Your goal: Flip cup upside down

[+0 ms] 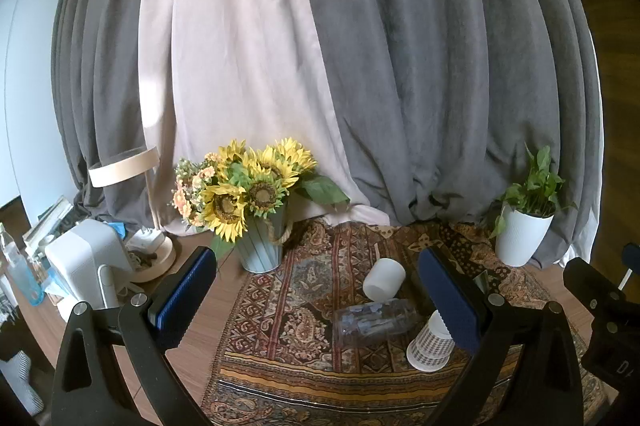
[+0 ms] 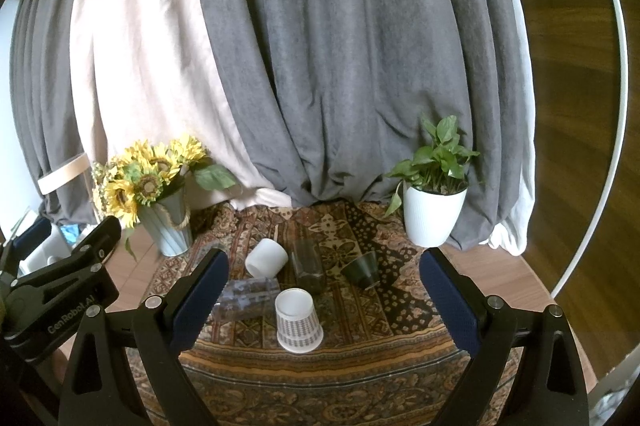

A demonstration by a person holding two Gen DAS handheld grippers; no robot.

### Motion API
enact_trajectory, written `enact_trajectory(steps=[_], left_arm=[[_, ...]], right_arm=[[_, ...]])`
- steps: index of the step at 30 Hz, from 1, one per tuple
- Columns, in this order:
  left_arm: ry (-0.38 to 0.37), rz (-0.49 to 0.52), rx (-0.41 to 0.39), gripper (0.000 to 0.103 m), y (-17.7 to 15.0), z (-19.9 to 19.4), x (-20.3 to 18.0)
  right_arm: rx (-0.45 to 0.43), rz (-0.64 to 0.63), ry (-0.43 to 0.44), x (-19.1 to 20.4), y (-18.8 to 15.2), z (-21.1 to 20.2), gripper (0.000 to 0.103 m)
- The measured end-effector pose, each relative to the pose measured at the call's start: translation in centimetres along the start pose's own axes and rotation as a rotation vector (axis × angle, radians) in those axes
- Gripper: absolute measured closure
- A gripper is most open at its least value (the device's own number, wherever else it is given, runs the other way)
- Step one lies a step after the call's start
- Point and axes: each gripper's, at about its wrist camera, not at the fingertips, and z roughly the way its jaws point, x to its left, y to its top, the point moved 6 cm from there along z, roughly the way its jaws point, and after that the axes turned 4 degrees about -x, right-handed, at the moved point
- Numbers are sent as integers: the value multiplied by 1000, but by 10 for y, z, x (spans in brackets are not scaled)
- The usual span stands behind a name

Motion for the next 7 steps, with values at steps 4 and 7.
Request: enact_trajectory(steps=[4, 7], left_arm=[[-12, 1, 2, 0, -1, 3, 1], [-17, -4, 4, 0, -2, 3, 2]], right_arm=[[-1, -1, -1, 0, 0, 0, 7], [0, -1, -1, 0, 0, 0, 7]])
